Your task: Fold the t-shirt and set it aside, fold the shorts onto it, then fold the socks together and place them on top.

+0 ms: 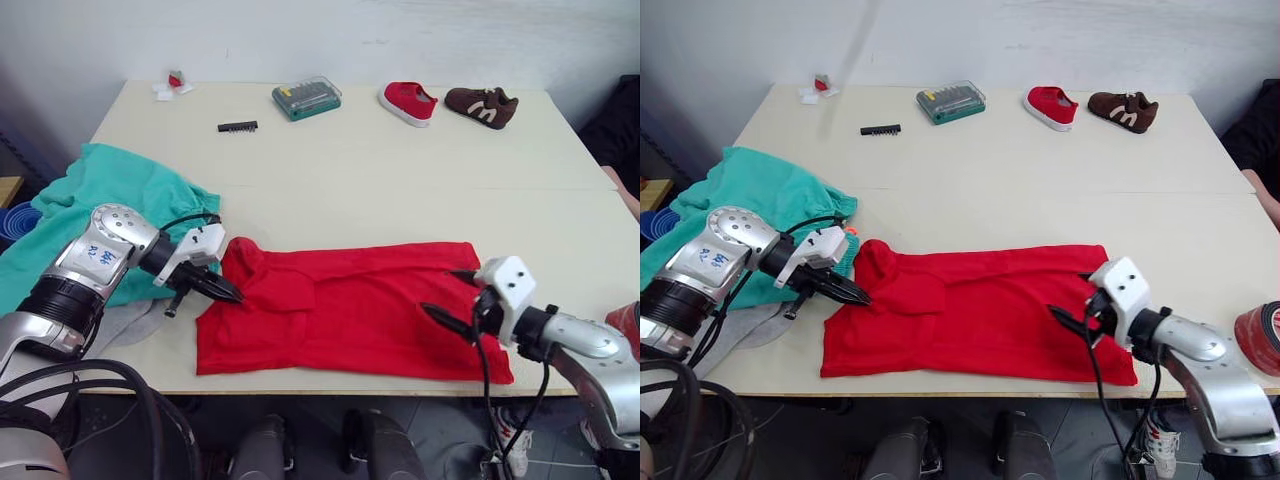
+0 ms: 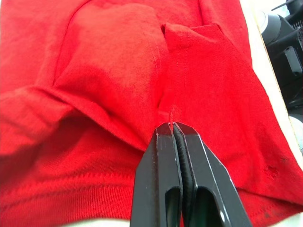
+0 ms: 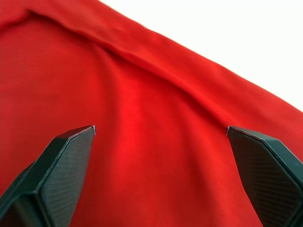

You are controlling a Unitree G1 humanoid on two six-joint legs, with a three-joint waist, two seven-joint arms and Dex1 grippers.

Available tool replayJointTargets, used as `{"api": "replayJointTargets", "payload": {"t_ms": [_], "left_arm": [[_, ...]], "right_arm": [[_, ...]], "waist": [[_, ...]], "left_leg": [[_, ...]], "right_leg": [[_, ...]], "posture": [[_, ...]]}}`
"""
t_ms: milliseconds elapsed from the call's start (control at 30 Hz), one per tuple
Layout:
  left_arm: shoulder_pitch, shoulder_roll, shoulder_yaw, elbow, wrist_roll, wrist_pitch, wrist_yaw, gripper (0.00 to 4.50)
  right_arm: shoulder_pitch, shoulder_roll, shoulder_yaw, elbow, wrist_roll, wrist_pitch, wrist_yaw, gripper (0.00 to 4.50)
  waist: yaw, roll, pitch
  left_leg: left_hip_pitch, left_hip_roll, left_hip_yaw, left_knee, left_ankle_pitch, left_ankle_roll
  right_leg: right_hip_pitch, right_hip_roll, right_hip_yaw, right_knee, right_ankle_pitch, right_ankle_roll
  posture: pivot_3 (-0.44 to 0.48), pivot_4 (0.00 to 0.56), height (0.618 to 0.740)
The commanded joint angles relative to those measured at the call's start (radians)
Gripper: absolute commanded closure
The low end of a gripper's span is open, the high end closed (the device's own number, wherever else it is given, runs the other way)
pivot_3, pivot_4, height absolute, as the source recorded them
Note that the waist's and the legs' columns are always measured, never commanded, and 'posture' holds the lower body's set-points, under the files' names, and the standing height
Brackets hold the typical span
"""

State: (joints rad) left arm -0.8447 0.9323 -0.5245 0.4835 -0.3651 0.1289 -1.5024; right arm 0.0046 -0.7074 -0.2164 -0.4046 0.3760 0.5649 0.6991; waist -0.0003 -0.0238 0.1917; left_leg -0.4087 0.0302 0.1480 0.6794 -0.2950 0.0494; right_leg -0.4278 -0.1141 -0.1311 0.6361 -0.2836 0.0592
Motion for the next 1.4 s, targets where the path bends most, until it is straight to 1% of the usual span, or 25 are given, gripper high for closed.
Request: {"api": "replayJointTargets", "payload": {"t_ms": [33,100,200,333,367,400,500,567,600,633,733,767,800,867,933,1000,1100,1133,1200,1267,1400], "left_arm": [[0.01,-0.034,0.063,0.009,0.019,0.008,-0.089,4.3],[0.016,-0.036,0.08,-0.002,0.014,0.036,-0.104,3.89],[0.029,-0.025,0.112,-0.027,0.007,0.069,-0.112,3.08],[0.035,0.008,0.162,-0.082,-0.047,0.193,-0.112,1.92],[0.037,0.016,0.168,-0.094,-0.058,0.213,-0.112,1.71],[0.039,0.039,0.169,-0.12,-0.096,0.253,-0.112,1.48],[0.023,0.072,0.204,-0.17,-0.195,0.388,-0.112,1.48],[-0.016,0.019,0.245,-0.154,-0.21,0.45,-0.074,1.85],[-0.035,-0.028,0.257,-0.14,-0.195,0.44,-0.029,2.02],[-0.046,-0.061,0.265,-0.132,-0.178,0.43,0.001,2.35],[-0.057,-0.152,0.248,-0.108,-0.069,0.343,0.072,3.25],[-0.062,-0.178,0.245,-0.094,-0.043,0.325,0.088,3.61],[-0.07,-0.204,0.246,-0.076,-0.021,0.322,0.115,3.89],[-0.091,-0.264,0.242,-0.023,0.035,0.294,0.181,4.5],[-0.101,-0.31,0.226,0.027,0.102,0.251,0.233,4.5],[-0.098,-0.337,0.213,0.06,0.151,0.213,0.251,4.5],[-0.086,-0.36,0.217,0.068,0.178,0.176,0.238,4.5],[-0.088,-0.37,0.224,0.076,0.185,0.177,0.251,4.5],[-0.092,-0.383,0.231,0.097,0.21,0.165,0.281,4.5],[-0.099,-0.399,0.237,0.136,0.246,0.141,0.337,4.5],[-0.093,-0.404,0.241,0.19,0.306,0.12,0.412,4.5]], "right_arm": [[-0.013,-0.014,-0.033,-0.015,0.017,-0.017,0.009,0.0],[-0.021,-0.011,-0.02,-0.029,0.023,-0.011,0.015,0.0],[-0.042,-0.007,0.01,-0.05,0.024,-0.003,0.015,0.0],[-0.076,-0.004,0.029,-0.064,0.033,0.017,0.006,0.0],[-0.079,-0.004,0.03,-0.066,0.034,0.02,0.006,0.0],[-0.086,-0.004,0.033,-0.068,0.037,0.024,0.006,0.0],[-0.114,-0.005,0.051,-0.078,0.046,0.034,0.008,0.0],[-0.148,0.004,0.076,-0.077,0.052,0.043,0.007,0.0],[-0.18,0.016,0.099,-0.067,0.055,0.049,0.008,0.0],[-0.201,0.024,0.115,-0.06,0.058,0.054,0.009,0.0],[-0.264,0.043,0.169,-0.034,0.054,0.066,0.019,0.57],[-0.282,0.046,0.189,-0.022,0.042,0.062,0.02,0.97],[-0.301,0.052,0.207,-0.008,0.032,0.06,0.017,1.21],[-0.348,0.076,0.247,0.033,0.006,0.063,-0.004,1.91],[-0.399,0.103,0.29,0.093,-0.041,0.069,-0.04,2.63],[-0.446,0.139,0.325,0.155,-0.088,0.081,-0.087,3.33],[-0.498,0.209,0.354,0.242,-0.135,0.104,-0.158,4.36],[-0.508,0.227,0.362,0.264,-0.15,0.108,-0.174,4.44],[-0.516,0.25,0.377,0.296,-0.178,0.11,-0.194,4.44],[-0.514,0.263,0.384,0.321,-0.203,0.107,-0.209,4.44],[-0.486,0.262,0.37,0.357,-0.25,0.12,-0.263,4.44]], "waist": [[0.0,0.0,0.0],[-0.002,0.0,0.0],[-0.006,0.0,0.0],[-0.003,0.0,0.0],[-0.003,0.0,0.0],[-0.002,0.0,0.0],[-0.002,0.001,0.0],[0.001,0.001,0.001],[0.003,0.001,0.001],[0.005,0.001,0.001],[0.002,0.001,0.001],[0.001,0.001,0.001],[0.0,0.001,0.001],[-0.004,0.001,0.001],[-0.005,0.001,0.001],[-0.006,0.001,0.001],[-0.006,0.001,0.001],[-0.006,0.001,0.001],[-0.006,0.001,0.001],[-0.005,0.001,0.001],[-0.005,0.001,0.001]], "left_leg": [[0.0,0.0,0.0,0.0,0.0,0.0],[0.0,0.0,0.0,0.0,0.0,0.0],[0.0,0.0,0.0,0.0,0.0,-0.001],[0.0,0.001,0.0,0.0,0.002,-0.003],[0.0,0.001,0.0,0.0,0.002,-0.003],[0.0,0.0,0.0,0.0,0.002,-0.003],[0.0,0.0,0.0,0.0,0.002,-0.003],[0.0,0.0,0.0,0.0,0.002,-0.003],[0.0,0.0,0.0,0.0,0.002,-0.003],[0.0,0.0,0.0,0.001,0.002,-0.003],[0.0,-0.001,-0.001,0.001,0.002,-0.002],[0.0,-0.001,0.0,0.001,0.002,-0.002],[0.0,-0.001,0.0,0.001,0.002,-0.002],[0.0,0.0,0.001,0.001,0.002,-0.003],[-0.001,0.0,0.002,0.001,0.003,-0.003],[-0.001,0.0,0.002,0.001,0.003,-0.004],[0.0,0.0,0.002,0.001,0.004,-0.005],[0.0,0.0,0.002,0.001,0.004,-0.005],[-0.001,0.0,0.002,0.001,0.004,-0.005],[-0.001,0.0,0.002,0.001,0.004,-0.005],[-0.001,0.0,0.002,0.001,0.004,-0.004]], "right_leg": [[0.0,0.0,0.0,0.0,0.0,0.0],[0.0,0.0,0.0,0.0,0.0,0.0],[0.0,0.0,0.0,0.0,0.0,0.0],[-0.001,0.001,0.0,0.0,0.0,0.0],[-0.001,0.001,0.0,0.0,0.0,0.0],[0.0,0.001,0.0,0.0,0.0,0.0],[-0.001,0.0,0.0,0.0,0.0,0.0],[0.0,0.0,0.001,0.0,0.0,0.0],[0.0,0.0,0.0,0.0,0.0,0.0],[0.001,0.0,0.0,0.0,0.0,0.0],[0.001,0.0,0.0,0.0,0.0,0.001],[0.001,0.0,0.001,0.0,0.0,0.001],[0.0,0.0,0.0,0.001,0.0,0.001],[0.0,0.001,0.0,0.001,0.0,0.001],[-0.001,0.002,0.001,0.001,0.0,0.001],[-0.001,0.002,0.001,0.001,0.0,0.001],[-0.001,0.002,0.001,0.002,0.0,0.001],[-0.002,0.002,0.001,0.002,0.0,0.001],[-0.002,0.001,0.001,0.002,0.0,0.001],[-0.001,0.001,0.001,0.002,0.0,0.001],[-0.001,0.001,0.001,0.003,0.0,0.001]], "posture": [[0.0,0.15,0.74],[0.0,0.15,0.74],[0.0,0.15,0.74],[0.0,0.15,0.74],[0.0,0.15,0.74],[0.0,0.15,0.74],[0.0,0.15,0.74],[0.0,0.15,0.74],[0.0,0.15,0.74],[0.0,0.15,0.74],[0.0,0.15,0.74],[0.0,0.15,0.74],[0.0,0.15,0.74],[0.0,0.15,0.74],[0.0,0.15,0.74],[0.0,0.15,0.74],[0.0,0.15,0.74],[0.0,0.15,0.74],[0.0,0.15,0.74],[0.0,0.15,0.74],[0.0,0.15,0.74]]}}
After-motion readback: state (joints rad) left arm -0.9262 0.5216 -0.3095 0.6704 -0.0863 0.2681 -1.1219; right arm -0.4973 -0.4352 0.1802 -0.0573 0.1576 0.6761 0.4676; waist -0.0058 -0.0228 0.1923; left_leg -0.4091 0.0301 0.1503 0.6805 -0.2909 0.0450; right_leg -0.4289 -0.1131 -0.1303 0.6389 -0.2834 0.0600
